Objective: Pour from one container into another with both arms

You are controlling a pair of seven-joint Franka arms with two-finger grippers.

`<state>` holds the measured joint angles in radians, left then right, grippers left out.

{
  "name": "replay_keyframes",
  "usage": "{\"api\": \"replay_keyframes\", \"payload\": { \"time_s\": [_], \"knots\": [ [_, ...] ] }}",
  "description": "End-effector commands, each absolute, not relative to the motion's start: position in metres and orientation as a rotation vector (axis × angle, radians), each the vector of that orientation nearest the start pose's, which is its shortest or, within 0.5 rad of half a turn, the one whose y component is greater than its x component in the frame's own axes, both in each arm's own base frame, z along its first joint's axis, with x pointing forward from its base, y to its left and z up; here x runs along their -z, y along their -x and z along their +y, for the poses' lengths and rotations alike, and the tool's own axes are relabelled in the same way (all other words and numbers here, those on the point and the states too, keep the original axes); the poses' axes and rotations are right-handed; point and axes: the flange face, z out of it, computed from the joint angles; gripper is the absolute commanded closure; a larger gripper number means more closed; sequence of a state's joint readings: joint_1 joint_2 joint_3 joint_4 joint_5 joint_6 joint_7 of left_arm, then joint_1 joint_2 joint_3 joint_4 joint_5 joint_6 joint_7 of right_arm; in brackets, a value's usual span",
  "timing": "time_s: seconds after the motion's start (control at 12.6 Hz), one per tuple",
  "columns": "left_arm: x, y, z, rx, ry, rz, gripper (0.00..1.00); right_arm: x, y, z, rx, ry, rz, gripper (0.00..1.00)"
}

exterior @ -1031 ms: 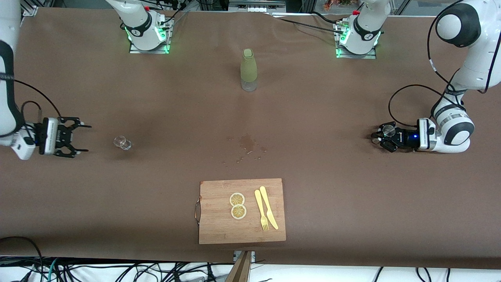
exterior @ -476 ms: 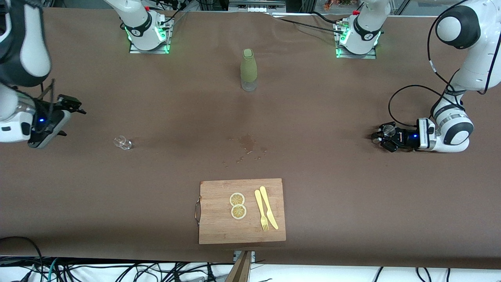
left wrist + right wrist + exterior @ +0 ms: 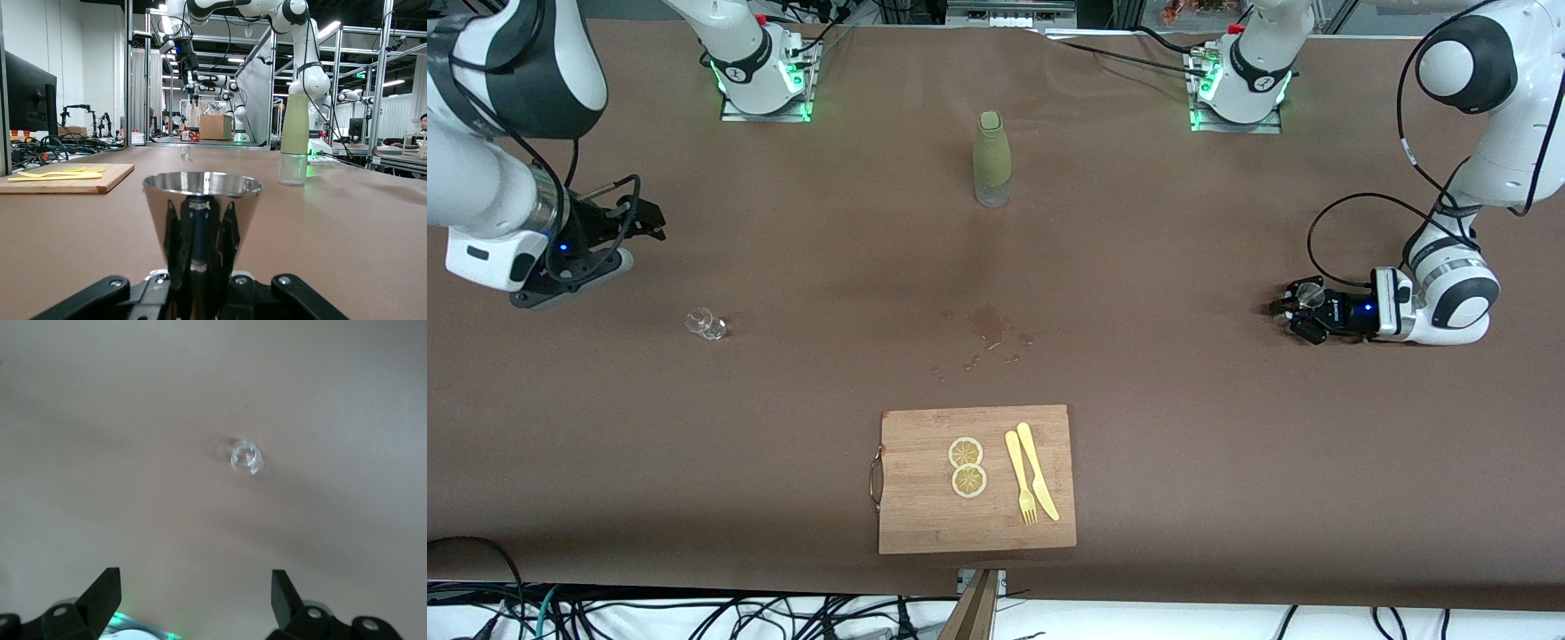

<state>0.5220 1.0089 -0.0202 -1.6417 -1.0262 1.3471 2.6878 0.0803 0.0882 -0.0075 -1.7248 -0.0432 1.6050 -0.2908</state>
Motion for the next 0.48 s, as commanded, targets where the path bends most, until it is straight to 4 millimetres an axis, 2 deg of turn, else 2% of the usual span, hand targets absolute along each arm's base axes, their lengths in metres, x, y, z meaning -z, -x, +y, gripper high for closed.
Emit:
{"api": "replay_keyframes", "payload": {
  "time_s": [0.0,0.08,0.24,0.32,0.4],
  "knots": [
    [-0.047,-0.520,0.176,-1.121,-1.161,-1.280,0.89,-0.532,-0.541,0.031,-0.370,3.155,-0.292,0.00],
    [-0.046,-0.520,0.177,-1.121,-1.163,-1.280,0.78,-0.538,-0.536,0.030,-0.381,3.167,-0.193,0.00],
    [-0.046,-0.520,0.178,-1.114,-1.169,-1.276,0.45,-0.556,-0.527,0.022,-0.345,3.187,0.055,0.00],
    [-0.046,-0.520,0.178,-1.117,-1.166,-1.279,0.00,-0.564,-0.525,0.016,-0.312,3.188,0.151,0.00],
    [-0.047,-0.521,0.178,-1.118,-1.166,-1.282,0.00,-0.571,-0.524,0.013,-0.276,3.186,0.213,0.00]
  ]
}}
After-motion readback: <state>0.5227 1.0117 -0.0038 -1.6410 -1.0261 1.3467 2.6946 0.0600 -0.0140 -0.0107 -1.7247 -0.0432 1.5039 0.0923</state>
